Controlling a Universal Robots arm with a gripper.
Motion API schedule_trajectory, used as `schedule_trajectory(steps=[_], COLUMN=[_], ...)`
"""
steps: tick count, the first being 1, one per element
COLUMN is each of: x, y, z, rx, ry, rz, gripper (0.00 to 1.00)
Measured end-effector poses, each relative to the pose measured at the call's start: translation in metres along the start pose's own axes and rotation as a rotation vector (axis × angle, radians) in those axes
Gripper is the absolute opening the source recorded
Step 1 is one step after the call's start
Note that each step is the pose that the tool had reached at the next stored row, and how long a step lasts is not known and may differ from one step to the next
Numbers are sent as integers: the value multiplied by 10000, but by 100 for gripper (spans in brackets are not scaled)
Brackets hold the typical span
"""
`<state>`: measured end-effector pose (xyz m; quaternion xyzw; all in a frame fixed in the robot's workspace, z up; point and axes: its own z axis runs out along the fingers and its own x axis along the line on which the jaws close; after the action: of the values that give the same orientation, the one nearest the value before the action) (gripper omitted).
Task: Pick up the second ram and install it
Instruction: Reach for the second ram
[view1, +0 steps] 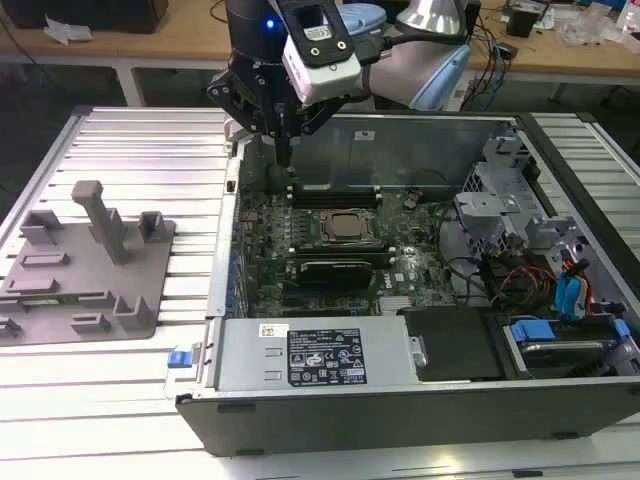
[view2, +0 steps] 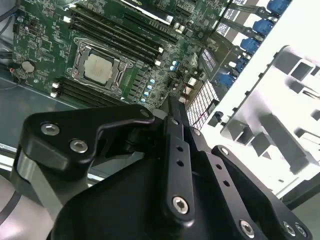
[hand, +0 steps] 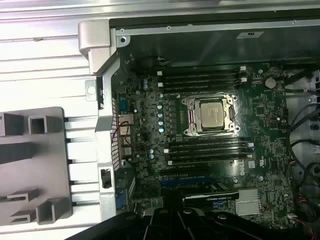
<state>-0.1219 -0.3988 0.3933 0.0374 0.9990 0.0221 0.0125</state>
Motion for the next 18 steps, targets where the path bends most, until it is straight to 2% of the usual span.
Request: schedule_trajectory(steps=[12,18], x=[12,78], y=[-1,-6], z=[0,-2], rx=[0,0], ry=[0,0], rz=[1,0], gripper=[8,8])
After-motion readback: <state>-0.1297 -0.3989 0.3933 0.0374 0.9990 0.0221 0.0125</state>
